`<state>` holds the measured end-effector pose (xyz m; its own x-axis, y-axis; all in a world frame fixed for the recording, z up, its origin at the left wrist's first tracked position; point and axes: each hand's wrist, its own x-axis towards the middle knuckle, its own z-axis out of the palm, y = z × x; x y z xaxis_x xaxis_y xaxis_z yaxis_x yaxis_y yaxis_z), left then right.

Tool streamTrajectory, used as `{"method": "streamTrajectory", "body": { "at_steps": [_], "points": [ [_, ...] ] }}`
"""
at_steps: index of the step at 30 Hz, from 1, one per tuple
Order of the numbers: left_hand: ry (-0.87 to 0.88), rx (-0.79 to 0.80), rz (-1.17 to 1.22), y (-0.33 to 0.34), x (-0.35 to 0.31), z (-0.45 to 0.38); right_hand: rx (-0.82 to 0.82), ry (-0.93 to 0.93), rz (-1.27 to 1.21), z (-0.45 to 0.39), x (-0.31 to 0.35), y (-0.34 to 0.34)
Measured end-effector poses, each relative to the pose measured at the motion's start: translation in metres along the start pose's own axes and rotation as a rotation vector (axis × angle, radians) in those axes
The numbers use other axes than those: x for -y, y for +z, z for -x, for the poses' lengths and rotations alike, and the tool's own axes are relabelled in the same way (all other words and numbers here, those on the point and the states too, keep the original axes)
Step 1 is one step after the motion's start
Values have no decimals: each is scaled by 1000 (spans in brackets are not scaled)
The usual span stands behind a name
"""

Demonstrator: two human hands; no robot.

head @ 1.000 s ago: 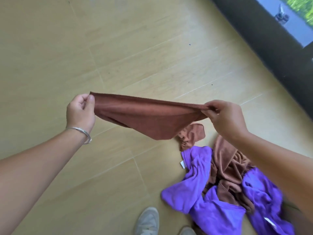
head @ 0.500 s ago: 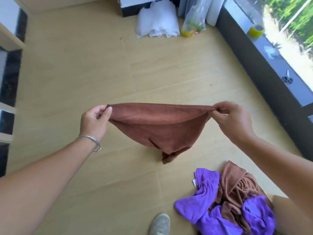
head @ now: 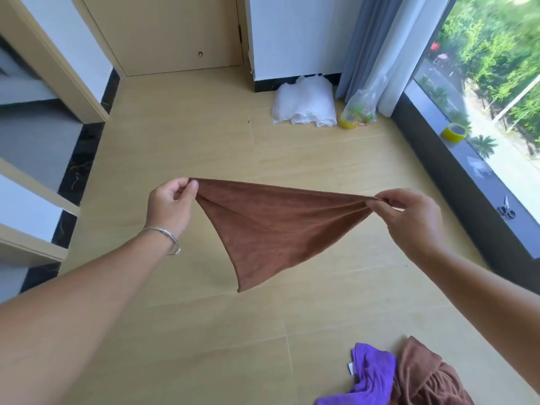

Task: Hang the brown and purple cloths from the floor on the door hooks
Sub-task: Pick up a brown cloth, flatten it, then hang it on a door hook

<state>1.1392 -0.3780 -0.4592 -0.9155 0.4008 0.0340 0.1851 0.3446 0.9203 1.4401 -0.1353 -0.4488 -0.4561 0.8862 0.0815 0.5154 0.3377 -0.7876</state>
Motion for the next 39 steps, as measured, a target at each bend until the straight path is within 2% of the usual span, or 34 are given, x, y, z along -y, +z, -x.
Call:
{"method": "streamTrajectory", "body": {
  "at_steps": [5,10,19,27,33,39],
  "points": [
    [14,13,14,-21,1,17,-3,-17,11,20,13,-4],
    [-5,54,-11,-38,26,69,14,-23,14,70,-5,-8],
    [-102,141,-118,-64,121,226,102,3,4,237,-101,2],
    [-319,187,-241,-63,234,328,256,131,113,346,-192,37],
    [-440,219,-257,-45,298,336,360,273,209,359,-229,79],
    [-498,253,-267,-9,349,290,394,361,300,321,-257,129]
  ]
}}
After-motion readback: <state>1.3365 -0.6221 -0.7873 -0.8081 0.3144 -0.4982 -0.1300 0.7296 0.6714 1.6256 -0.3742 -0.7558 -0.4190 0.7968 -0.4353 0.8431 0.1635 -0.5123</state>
